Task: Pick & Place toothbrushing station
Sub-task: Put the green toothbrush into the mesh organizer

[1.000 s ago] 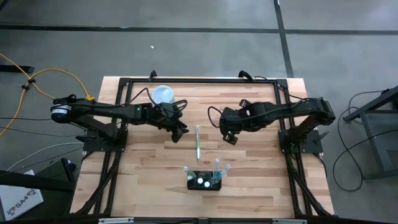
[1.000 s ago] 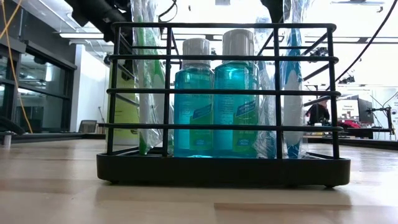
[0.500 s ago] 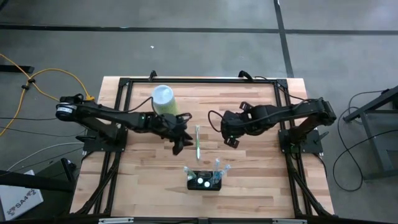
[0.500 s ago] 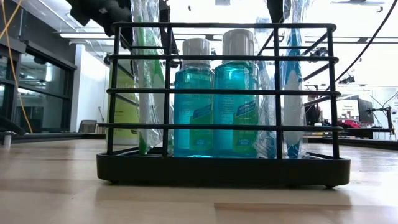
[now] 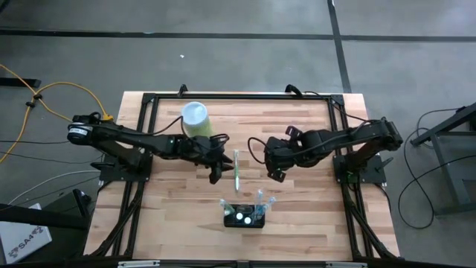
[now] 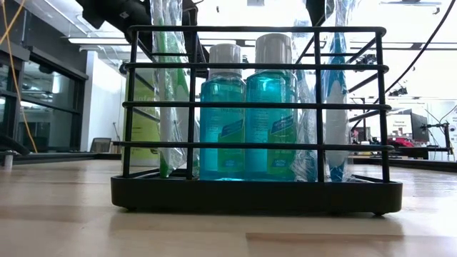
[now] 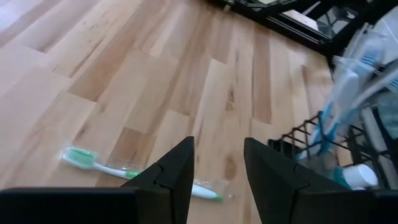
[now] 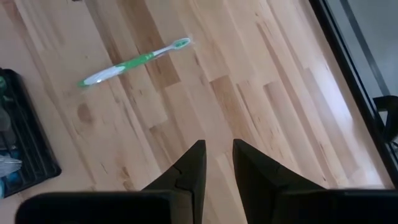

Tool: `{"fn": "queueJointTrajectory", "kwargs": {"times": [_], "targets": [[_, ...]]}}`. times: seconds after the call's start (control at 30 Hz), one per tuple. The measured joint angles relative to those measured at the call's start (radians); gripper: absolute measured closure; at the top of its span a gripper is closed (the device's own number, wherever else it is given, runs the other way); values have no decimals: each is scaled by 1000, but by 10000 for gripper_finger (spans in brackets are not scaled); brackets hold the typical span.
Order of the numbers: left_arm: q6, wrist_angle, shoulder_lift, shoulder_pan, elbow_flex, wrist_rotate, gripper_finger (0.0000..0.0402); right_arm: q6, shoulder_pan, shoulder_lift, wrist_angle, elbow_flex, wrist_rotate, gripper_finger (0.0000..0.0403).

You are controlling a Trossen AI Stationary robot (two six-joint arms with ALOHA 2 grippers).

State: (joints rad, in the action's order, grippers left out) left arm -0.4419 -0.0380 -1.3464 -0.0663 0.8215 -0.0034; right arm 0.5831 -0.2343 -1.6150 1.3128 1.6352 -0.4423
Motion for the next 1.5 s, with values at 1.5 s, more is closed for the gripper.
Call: {"fn": "queueJointTrajectory", "kwargs": {"times": [1.5], "targets": [[494,-89,78,-329,0,-249,266,-243,282,-323,-445,0,463,332]]}}
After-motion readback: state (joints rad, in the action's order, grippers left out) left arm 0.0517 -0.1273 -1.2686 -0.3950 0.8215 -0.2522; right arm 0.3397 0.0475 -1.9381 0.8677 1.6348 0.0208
